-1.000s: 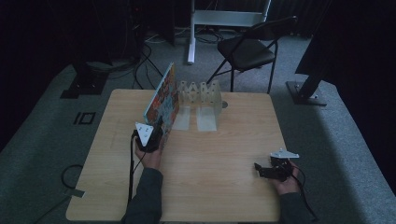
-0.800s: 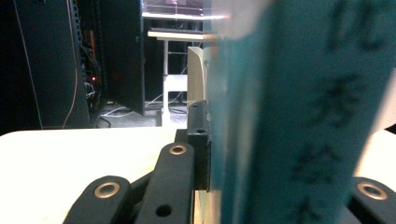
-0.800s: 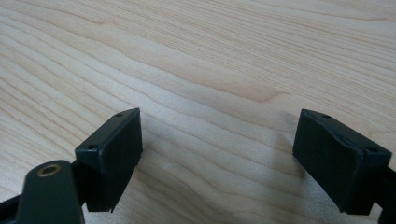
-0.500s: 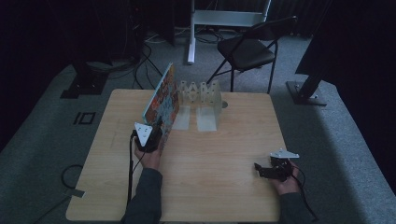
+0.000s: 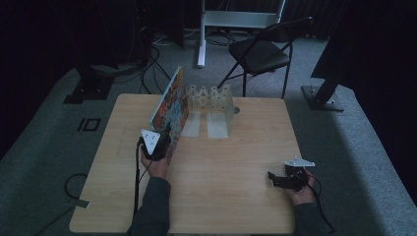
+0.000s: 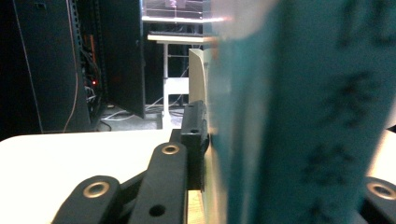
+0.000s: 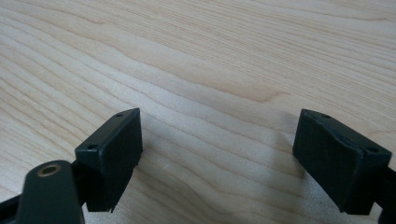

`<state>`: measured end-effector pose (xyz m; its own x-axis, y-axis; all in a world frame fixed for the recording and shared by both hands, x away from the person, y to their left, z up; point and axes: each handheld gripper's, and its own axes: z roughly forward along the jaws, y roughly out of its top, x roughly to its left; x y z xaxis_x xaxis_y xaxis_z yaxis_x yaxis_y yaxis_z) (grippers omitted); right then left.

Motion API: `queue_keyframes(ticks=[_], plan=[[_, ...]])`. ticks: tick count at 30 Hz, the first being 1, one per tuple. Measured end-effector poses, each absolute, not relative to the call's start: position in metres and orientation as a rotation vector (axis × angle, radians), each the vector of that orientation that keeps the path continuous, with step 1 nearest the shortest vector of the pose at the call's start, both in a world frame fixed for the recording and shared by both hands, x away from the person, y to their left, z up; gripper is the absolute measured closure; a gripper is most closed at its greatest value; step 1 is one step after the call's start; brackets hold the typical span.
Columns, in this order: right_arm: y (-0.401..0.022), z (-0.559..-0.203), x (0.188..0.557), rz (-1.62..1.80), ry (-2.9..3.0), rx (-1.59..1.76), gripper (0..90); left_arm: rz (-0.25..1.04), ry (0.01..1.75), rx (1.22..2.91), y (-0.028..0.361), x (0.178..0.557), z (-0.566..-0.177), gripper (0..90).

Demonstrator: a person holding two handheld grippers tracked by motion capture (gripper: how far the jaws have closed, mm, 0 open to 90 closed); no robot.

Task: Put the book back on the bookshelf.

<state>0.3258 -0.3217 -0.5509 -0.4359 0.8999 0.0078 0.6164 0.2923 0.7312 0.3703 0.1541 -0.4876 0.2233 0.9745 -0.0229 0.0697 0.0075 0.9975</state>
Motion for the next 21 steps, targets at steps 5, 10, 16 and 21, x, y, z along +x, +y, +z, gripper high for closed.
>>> queue_keyframes(ticks=[5, 10, 16, 21], plan=[[-0.3217, -0.5509, 0.3258, 0.945, 2.16, 1.359, 15.7, 0.983, 1.093, 1.348, 0.1545, 0.3699, -0.488, 68.3], [-0.3217, -0.5509, 0.3258, 0.945, 2.16, 1.359, 15.7, 0.939, 1.091, 1.342, 0.1559, 0.3691, -0.4869, 64.5], [-0.3217, -0.5509, 0.3258, 0.945, 2.16, 1.359, 15.7, 0.927, 1.084, 1.35, 0.1578, 0.3674, -0.4867, 60.6], [-0.3217, -0.5509, 0.3258, 0.945, 2.161, 1.359, 15.7, 0.923, 1.082, 1.36, 0.1599, 0.3657, -0.4893, 57.7]])
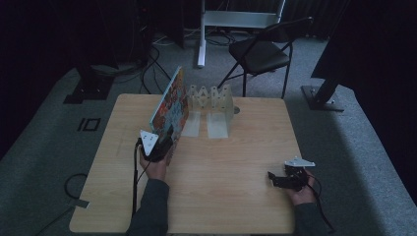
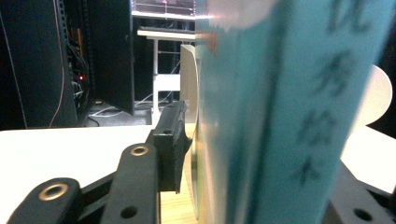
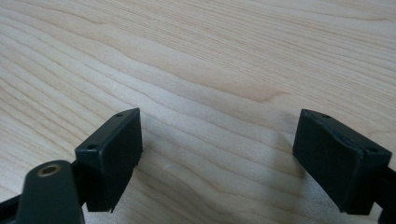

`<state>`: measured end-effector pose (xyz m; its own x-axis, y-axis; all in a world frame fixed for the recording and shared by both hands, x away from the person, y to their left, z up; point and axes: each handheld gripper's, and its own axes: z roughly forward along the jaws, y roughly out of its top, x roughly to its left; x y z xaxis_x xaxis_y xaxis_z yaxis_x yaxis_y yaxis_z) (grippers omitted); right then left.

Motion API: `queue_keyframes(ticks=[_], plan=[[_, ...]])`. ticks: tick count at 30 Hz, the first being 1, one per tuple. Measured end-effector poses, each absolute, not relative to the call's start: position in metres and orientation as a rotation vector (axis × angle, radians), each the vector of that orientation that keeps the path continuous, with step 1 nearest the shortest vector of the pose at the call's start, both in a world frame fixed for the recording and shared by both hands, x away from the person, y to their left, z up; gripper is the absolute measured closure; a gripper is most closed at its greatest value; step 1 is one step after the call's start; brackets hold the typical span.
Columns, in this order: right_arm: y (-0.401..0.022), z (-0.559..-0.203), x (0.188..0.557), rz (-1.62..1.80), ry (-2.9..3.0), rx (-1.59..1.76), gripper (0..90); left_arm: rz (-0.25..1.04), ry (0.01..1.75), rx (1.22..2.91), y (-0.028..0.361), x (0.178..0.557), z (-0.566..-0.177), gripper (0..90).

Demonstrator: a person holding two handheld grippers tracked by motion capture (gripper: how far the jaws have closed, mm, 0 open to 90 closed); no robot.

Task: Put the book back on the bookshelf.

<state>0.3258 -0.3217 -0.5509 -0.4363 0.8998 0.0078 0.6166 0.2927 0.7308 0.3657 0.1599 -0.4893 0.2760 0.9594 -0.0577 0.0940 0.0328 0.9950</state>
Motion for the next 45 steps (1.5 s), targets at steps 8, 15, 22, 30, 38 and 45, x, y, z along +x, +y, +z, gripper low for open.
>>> queue_keyframes(ticks=[8, 15, 22, 30, 38, 45], plan=[[-0.322, -0.551, 0.326, 0.945, 2.16, 1.359, 15.7, 0.892, 1.065, 1.359, 0.165, 0.36, -0.489, 54.1], [-0.322, -0.551, 0.326, 0.945, 2.16, 1.359, 15.8, 0.882, 1.053, 1.379, 0.165, 0.355, -0.492, 52.2], [-0.322, -0.551, 0.326, 0.945, 2.16, 1.358, 15.7, 0.884, 1.047, 1.393, 0.17, 0.348, -0.494, 51.6], [-0.322, -0.551, 0.326, 0.946, 2.16, 1.359, 15.7, 0.88, 1.039, 1.418, 0.176, 0.341, -0.495, 51.2], [-0.322, -0.551, 0.326, 0.947, 2.159, 1.358, 15.7, 0.848, 1.033, 1.441, 0.18, 0.329, -0.499, 50.4], [-0.322, -0.551, 0.326, 0.947, 2.159, 1.358, 15.7, 0.826, 1.04, 1.467, 0.187, 0.318, -0.502, 50.3]])
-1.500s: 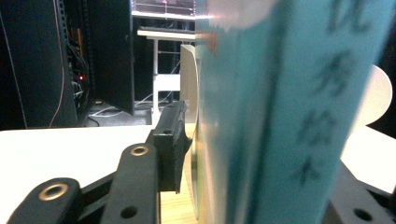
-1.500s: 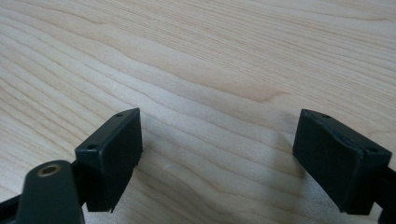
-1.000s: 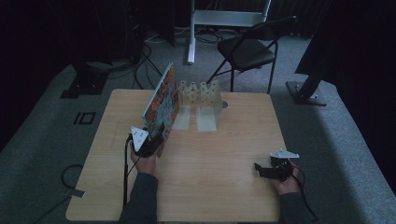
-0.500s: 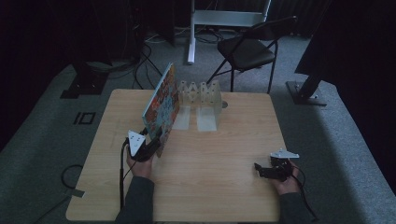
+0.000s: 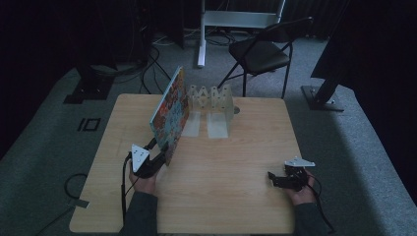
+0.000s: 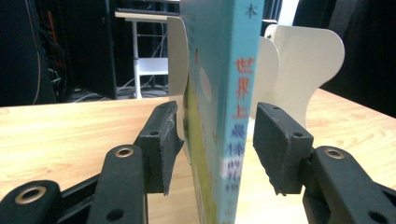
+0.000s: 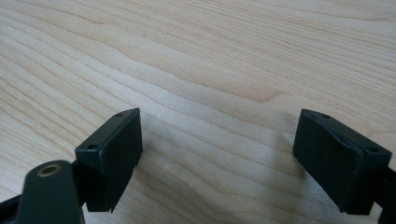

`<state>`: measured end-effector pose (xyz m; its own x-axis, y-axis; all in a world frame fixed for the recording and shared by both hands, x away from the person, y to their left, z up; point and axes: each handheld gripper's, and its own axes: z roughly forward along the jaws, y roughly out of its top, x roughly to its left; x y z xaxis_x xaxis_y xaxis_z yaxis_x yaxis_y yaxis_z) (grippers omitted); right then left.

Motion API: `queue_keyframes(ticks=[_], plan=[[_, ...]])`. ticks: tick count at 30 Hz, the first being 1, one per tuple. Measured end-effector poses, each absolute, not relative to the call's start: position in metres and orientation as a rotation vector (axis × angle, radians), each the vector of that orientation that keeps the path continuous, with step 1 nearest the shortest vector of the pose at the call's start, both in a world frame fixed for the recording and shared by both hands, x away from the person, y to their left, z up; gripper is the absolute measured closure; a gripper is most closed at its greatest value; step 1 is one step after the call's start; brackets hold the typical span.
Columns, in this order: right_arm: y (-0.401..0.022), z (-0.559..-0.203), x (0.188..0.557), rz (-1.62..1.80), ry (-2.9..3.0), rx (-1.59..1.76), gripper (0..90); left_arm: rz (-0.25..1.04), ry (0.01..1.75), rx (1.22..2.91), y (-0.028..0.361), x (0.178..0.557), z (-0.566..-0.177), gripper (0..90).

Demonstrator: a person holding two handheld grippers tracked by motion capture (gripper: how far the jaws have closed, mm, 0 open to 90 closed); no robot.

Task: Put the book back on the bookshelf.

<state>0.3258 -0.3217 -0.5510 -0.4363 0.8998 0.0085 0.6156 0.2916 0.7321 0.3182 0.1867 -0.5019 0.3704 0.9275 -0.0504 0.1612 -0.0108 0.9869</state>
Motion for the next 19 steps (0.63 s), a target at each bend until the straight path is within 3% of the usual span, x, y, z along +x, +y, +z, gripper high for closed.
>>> queue_keyframes(ticks=[10, 19], plan=[[-0.322, -0.551, 0.326, 0.947, 2.159, 1.359, 15.7, 0.7, 1.062, 1.501, 0.197, 0.3, -0.511, 51.3], [-0.322, -0.551, 0.326, 0.947, 2.159, 1.358, 15.7, 0.67, 1.057, 1.524, 0.2, 0.292, -0.515, 51.4]])
